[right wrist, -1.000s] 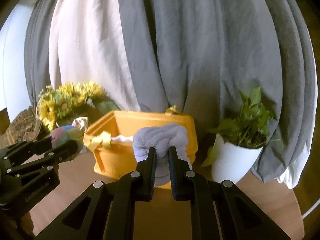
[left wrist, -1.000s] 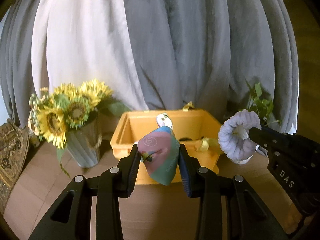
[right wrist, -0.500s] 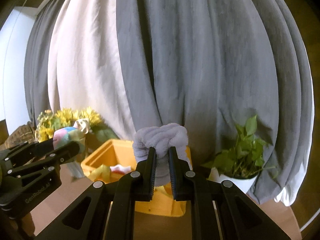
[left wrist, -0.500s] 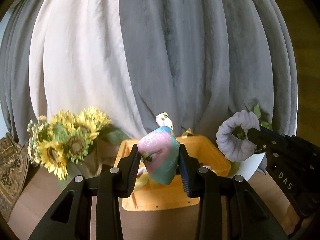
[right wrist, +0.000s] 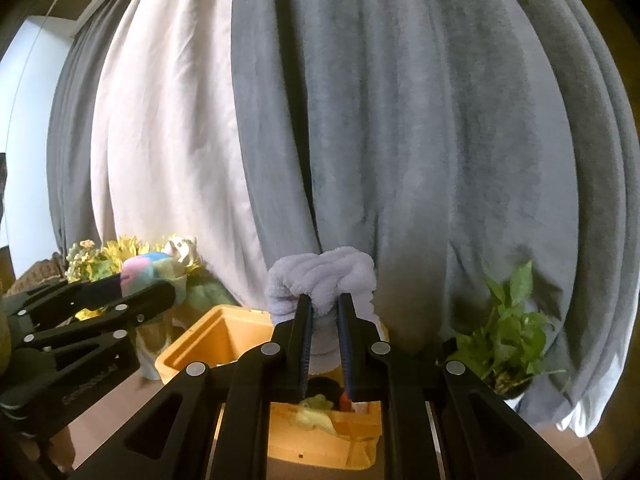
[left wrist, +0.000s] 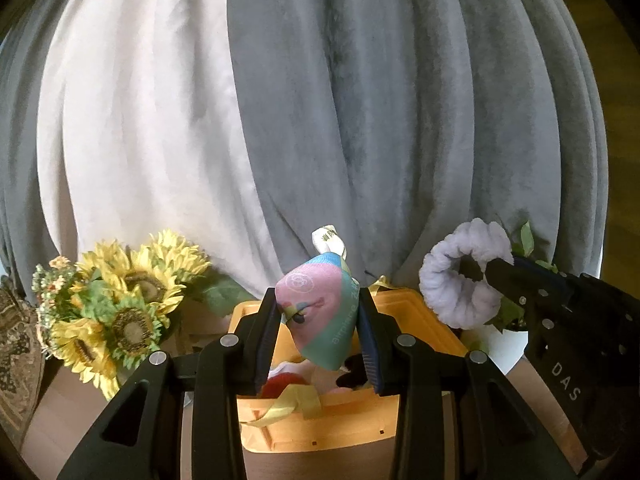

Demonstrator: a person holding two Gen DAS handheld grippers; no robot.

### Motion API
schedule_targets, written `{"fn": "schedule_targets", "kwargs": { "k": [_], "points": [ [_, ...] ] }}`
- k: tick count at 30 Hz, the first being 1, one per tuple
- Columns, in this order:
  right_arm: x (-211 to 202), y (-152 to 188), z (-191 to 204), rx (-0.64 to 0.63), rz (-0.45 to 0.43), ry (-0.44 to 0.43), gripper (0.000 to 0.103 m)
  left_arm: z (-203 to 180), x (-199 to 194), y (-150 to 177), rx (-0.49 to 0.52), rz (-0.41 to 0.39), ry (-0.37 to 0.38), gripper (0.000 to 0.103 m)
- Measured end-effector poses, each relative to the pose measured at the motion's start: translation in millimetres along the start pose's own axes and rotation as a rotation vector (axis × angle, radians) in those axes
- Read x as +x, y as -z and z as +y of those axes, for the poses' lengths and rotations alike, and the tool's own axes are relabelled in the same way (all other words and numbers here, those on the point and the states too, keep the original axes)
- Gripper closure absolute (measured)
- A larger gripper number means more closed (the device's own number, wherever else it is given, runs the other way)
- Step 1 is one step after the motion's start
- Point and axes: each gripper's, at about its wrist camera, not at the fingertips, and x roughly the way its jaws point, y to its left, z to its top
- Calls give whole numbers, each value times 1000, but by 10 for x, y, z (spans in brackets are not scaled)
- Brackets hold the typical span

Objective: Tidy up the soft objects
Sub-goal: 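Carry the bird plush and white scrunchie up over the orange crate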

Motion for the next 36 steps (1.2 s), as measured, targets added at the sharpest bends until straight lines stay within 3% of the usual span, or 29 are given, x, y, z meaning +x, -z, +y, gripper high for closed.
{"fn": "schedule_targets", "kwargs": {
  "k": [13,29,36],
  "points": [
    [538,-86,-9,9,88,-13,89,83,701,-80,27,120,11,66],
    [1511,155,-189,93,395,-42,89,160,1566,129,-15,371,64,66],
    [1808,316,-222,126,487,-58,89,164,1879,262,-16,474,72,66]
  ]
}}
